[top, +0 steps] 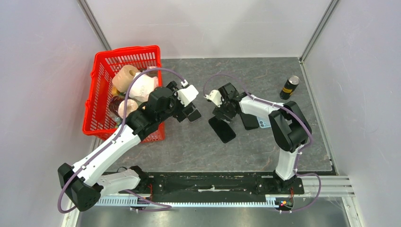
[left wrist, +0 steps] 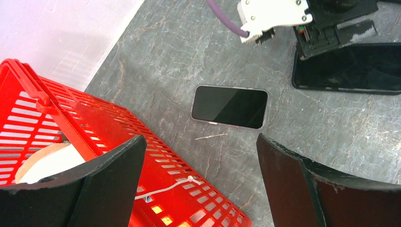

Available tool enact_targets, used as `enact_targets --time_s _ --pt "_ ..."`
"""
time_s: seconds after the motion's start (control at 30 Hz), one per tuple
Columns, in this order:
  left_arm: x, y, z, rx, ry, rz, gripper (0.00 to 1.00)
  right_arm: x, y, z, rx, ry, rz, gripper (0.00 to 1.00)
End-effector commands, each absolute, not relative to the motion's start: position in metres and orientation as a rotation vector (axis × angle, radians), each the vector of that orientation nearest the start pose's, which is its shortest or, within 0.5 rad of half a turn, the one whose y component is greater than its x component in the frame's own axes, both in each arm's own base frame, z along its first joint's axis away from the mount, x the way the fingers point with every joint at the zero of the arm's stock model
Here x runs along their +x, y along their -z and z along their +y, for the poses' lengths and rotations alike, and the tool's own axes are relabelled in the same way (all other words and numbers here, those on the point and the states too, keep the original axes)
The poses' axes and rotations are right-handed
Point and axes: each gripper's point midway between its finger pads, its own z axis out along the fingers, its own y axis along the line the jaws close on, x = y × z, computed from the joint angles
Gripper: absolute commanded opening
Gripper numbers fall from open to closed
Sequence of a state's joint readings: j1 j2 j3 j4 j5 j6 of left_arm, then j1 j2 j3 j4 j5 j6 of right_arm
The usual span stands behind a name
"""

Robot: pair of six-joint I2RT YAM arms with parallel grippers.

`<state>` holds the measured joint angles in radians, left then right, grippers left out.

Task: Take the phone out of the phone case
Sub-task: Adjust the phone at the center of the board.

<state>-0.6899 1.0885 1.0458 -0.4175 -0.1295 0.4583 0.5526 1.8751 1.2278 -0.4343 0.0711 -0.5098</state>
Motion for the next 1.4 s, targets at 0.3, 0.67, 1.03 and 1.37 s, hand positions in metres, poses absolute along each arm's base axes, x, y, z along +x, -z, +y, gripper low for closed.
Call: enact_targets --time_s 0.3,0.67,1.03,1.37 --pt "0.296 -0.278 -0.185 0.978 0.007 1.687 0.94 0.326 -0.091 0.214 -1.265 -0.166 2.264 0.88" --pt "0.299 -0.275 -0.187 0.961 0.024 1.718 0.94 0.283 -0.074 0.243 -0.981 -0.536 2.472 0.97" --pt "0.304 -0.262 -0.191 0.98 0.018 1.737 0.94 0.283 -0.045 0.252 -0.916 -0.552 2.56 0.97" --pt "0.304 -0.259 -0.191 0.982 0.024 1.736 0.94 0.285 -0.033 0.253 -0.925 -0.554 2.579 0.97"
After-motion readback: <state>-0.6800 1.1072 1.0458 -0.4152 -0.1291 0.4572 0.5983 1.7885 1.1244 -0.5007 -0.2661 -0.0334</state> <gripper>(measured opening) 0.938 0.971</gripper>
